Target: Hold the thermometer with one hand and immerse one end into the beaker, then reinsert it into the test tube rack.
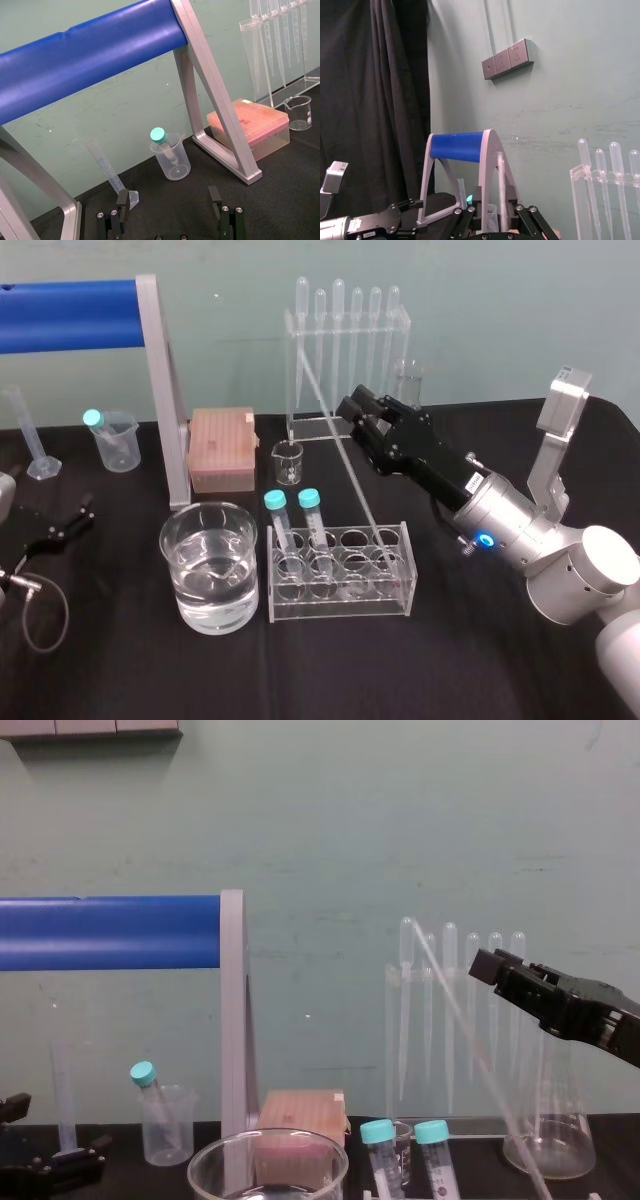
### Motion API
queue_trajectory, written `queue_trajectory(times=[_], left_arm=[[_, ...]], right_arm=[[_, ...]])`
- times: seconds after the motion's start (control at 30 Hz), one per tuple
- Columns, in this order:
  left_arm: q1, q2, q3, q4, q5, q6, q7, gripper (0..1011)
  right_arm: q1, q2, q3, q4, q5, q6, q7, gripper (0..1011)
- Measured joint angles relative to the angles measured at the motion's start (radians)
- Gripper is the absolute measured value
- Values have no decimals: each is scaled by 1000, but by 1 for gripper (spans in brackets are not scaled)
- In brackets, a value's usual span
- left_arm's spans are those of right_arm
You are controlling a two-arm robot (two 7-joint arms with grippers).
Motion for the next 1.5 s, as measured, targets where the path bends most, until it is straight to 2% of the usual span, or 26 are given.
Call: queue_trajectory(times=[0.1,0.13,0.2,0.23,0.3,0.33,0.37,0.57,0.67,0.7,0.8,1.07,1.27,1.33,1.37,1.47,1.5], left_arm=[[0,0,0,0,0,0,0,1008],[0,0,0,0,0,0,0,1008],[0,0,0,0,0,0,0,1008],[0,0,0,0,0,0,0,1008],[0,0,0,0,0,0,0,1008],[0,0,0,0,0,0,0,1008],[0,0,0,0,0,0,0,1008],[0,0,0,0,0,0,0,1008],[0,0,0,0,0,0,0,1008],[0,0,0,0,0,0,0,1008],[0,0,0,0,0,0,0,1008],[0,0,0,0,0,0,0,1008],[0,0,0,0,0,0,0,1008],[0,0,0,0,0,0,0,1008],[0,0,0,0,0,0,0,1008],[0,0,0,0,0,0,0,1008],[0,0,0,0,0,0,0,1008]], right_arm=[[0,0,0,0,0,0,0,361],[0,0,0,0,0,0,0,427],[0,0,0,0,0,0,1,469],[0,0,0,0,0,0,1,529],[0,0,0,0,0,0,1,563],[0,0,0,0,0,0,1,632],[0,0,0,0,0,0,1,632],[0,0,0,0,1,-1,1,840],[0,0,0,0,1,-1,1,891],[0,0,0,0,1,-2,1,947],[0,0,0,0,1,-2,1,1002],[-3,1,2,-7,-2,-2,-4,1003],[-78,26,53,-117,-64,-7,-153,1003],[-132,38,91,-187,-110,-1,-247,1003],[-132,38,91,-187,-110,-1,-247,1003],[-198,50,135,-256,-152,19,-342,1003],[-198,50,135,-256,-152,19,-342,1003]])
